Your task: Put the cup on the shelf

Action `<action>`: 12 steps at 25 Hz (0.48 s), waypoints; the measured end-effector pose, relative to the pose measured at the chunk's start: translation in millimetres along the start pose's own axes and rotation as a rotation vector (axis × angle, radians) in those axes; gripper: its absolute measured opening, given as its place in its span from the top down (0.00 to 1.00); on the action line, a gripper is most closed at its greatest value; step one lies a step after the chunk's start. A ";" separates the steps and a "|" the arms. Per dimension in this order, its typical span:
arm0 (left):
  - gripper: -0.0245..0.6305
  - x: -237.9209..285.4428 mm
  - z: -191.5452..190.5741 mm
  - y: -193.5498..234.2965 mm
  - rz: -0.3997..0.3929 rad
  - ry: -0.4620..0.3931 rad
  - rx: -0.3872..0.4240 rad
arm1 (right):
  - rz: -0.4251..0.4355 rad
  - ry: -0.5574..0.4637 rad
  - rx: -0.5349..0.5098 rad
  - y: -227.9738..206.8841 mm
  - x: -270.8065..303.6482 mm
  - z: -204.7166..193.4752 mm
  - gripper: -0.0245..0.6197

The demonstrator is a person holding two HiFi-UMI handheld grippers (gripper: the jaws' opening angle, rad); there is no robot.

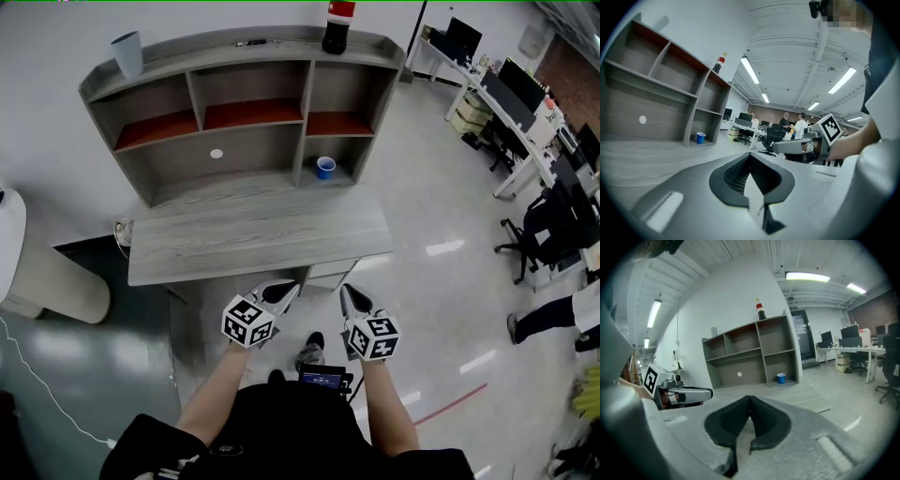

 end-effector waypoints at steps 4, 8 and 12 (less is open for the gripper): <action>0.96 -9.1 -5.6 -8.5 -0.022 0.005 0.007 | -0.012 -0.010 0.001 10.1 -10.4 -6.6 0.96; 0.96 -15.6 -8.6 -13.0 -0.040 0.011 0.016 | -0.027 -0.027 0.008 18.1 -17.9 -9.1 0.96; 0.96 -17.4 -10.2 -18.0 -0.058 0.010 0.018 | -0.041 -0.035 0.009 22.7 -25.9 -11.1 0.96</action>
Point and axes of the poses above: the fingertips, and each gripper's own axes: x forward along the fingers, y to its left, z out of its top, the point moved 8 cm from there along -x, backward along the fingers, and after that the axes turned 4 degrees about x, right-handed, at the moved point
